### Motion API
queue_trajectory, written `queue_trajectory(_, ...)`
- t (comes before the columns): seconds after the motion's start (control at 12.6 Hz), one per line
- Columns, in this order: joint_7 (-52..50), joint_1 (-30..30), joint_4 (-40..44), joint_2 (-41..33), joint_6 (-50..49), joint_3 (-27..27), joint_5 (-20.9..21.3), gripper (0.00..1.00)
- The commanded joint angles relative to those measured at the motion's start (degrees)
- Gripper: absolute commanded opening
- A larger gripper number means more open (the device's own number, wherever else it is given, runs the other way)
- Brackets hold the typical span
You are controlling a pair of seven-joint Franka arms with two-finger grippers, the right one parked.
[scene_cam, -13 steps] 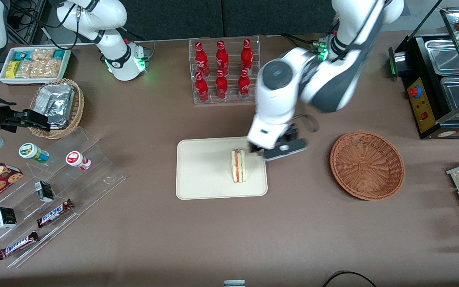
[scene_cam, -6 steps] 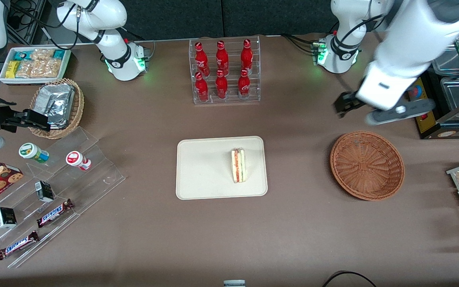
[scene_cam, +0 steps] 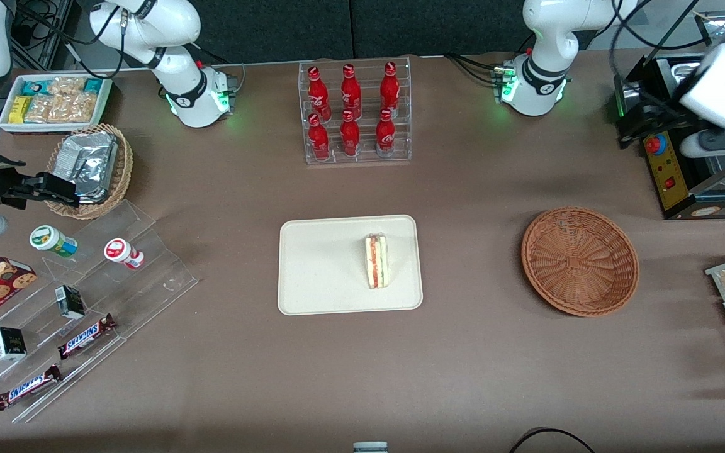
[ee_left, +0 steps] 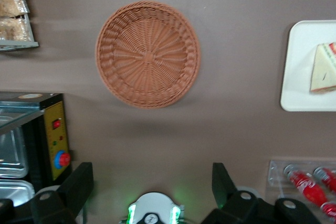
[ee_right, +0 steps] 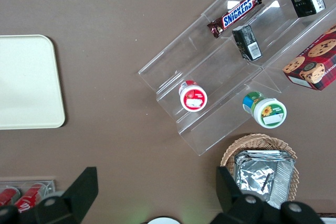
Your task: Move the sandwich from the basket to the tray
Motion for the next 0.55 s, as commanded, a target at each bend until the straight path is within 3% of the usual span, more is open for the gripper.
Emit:
queue_trajectory(0.0, 5.64, -0.28, -2.57, -2.68, -0.48, 3.95, -1.84, 1.0)
queue_trajectory(0.48, 5.21, -2.39, -0.11, 0.4, 0.4, 4.13, -2.02, 1.0)
